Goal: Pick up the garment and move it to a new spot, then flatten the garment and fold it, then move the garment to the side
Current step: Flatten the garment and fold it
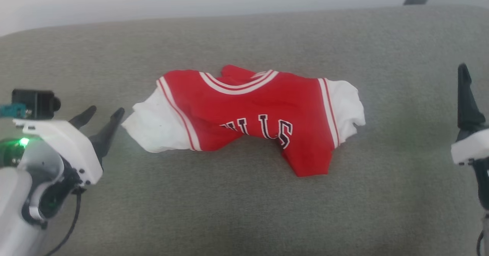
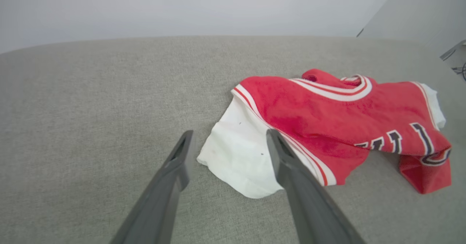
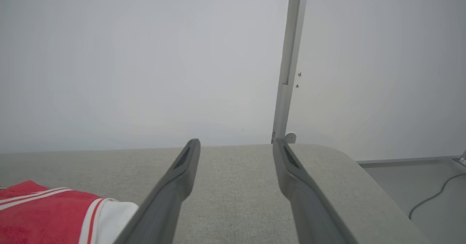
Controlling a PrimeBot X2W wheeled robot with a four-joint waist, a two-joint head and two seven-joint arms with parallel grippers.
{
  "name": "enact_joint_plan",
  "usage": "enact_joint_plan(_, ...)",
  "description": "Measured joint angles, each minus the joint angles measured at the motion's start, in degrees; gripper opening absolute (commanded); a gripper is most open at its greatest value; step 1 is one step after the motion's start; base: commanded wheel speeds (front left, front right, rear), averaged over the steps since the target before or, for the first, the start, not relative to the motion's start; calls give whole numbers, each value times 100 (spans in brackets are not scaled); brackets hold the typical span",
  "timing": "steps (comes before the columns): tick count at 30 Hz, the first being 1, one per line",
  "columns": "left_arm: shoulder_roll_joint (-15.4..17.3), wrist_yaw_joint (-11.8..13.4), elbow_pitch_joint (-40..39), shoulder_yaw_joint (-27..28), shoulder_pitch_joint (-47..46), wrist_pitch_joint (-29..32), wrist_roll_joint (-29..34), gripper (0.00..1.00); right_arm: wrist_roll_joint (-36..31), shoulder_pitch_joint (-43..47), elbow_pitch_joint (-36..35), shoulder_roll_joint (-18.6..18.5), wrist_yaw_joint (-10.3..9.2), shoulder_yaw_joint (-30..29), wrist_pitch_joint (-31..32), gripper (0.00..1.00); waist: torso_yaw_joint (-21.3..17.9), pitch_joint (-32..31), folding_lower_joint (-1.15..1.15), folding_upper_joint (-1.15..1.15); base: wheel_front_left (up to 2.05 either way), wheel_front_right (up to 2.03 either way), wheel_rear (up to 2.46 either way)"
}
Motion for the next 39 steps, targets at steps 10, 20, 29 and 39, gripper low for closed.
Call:
enact_joint_plan(10,27,118,669,-376,-998,1457,-249,100,-21,225,-40,387,0,-208,-129,100,-346,330,0,0,0,0,0)
enact_joint_plan(20,70,305,1354,-783,-1491,2419,-149,100,54,201,-42,419,0,-147,-57,100,-453,559,0,0,0,0,0)
enact_joint_plan(29,-75,130,2052,-877,-1767,2390,-132,100,267,203,-18,310,0,1,286,100,-459,737,0,0,0,0,0)
enact_joint_plan(39,-325,-138,2789,-918,-2140,2285,-165,0,468,209,-104,194,0,162,800,100,-389,830,0,0,0,0,0)
